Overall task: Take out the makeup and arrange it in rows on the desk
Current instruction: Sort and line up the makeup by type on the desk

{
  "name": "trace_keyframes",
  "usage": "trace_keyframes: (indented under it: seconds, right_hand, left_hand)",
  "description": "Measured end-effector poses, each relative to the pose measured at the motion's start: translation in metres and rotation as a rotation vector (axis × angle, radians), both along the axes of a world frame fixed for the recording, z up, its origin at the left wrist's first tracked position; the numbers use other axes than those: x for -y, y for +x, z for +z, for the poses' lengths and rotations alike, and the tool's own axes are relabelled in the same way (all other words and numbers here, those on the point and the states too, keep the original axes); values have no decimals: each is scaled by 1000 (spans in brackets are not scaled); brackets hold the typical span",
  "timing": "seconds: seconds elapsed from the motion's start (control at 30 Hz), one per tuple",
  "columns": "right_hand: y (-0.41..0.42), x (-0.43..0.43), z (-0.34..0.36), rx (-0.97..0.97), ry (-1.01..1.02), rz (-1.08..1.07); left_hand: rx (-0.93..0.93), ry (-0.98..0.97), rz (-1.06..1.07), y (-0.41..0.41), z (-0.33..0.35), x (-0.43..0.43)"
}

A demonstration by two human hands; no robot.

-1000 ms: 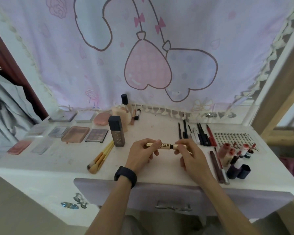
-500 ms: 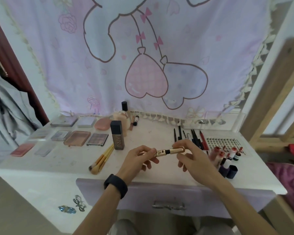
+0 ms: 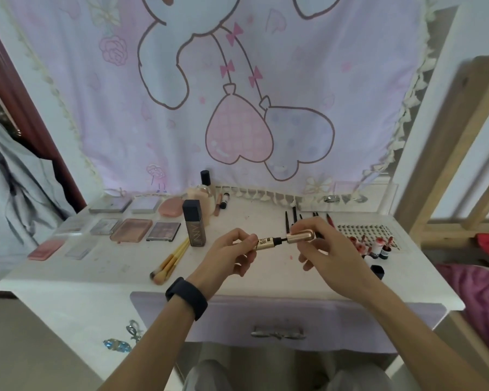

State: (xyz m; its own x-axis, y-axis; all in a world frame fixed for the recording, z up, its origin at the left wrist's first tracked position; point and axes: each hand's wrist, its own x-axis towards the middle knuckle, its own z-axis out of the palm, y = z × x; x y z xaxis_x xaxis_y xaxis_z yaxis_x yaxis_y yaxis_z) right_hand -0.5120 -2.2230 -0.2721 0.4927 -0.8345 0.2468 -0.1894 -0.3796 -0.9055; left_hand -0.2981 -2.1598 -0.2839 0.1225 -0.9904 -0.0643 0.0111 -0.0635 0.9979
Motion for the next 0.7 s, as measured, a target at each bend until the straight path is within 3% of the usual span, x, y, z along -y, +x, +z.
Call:
trace_keyframes:
  seconds: [0.1, 0.2, 0.43, 0.7]
  right_hand:
    - [-2, -4, 5, -26, 73, 4]
    - [-6, -4, 10, -128, 7, -32]
    - [-15, -4, 16, -90, -59, -34]
    - [-26, -9, 29, -152, -162, -71]
  left_hand:
    - [-1, -2, -5, -4, 2, 0]
    - [-25, -7, -30, -8, 4, -1]
    - [-145, -2, -68, -11, 3, -3]
    - [-126, 9, -97, -7, 4, -5]
